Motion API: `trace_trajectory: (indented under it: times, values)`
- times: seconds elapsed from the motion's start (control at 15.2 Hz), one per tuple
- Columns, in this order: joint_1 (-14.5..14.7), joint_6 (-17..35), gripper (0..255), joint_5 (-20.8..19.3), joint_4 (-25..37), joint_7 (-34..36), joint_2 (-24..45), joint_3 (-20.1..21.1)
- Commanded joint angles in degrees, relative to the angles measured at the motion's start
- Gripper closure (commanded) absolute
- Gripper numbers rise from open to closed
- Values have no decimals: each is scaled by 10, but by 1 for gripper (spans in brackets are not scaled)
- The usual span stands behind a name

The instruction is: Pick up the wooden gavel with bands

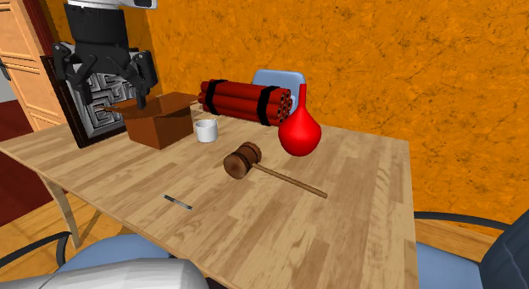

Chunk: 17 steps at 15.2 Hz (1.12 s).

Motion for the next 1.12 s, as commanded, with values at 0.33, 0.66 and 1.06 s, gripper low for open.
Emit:
trace_trajectory:
  times: [0.33, 0.66, 1.06]
  values:
    - [-1, 45, 0, -44, -55, -121, 1, -62]
    - [-4, 100, 0, -88, -85, -241, 31, -127]
    - [0, 176, 0, -130, -88, -386, 106, -209]
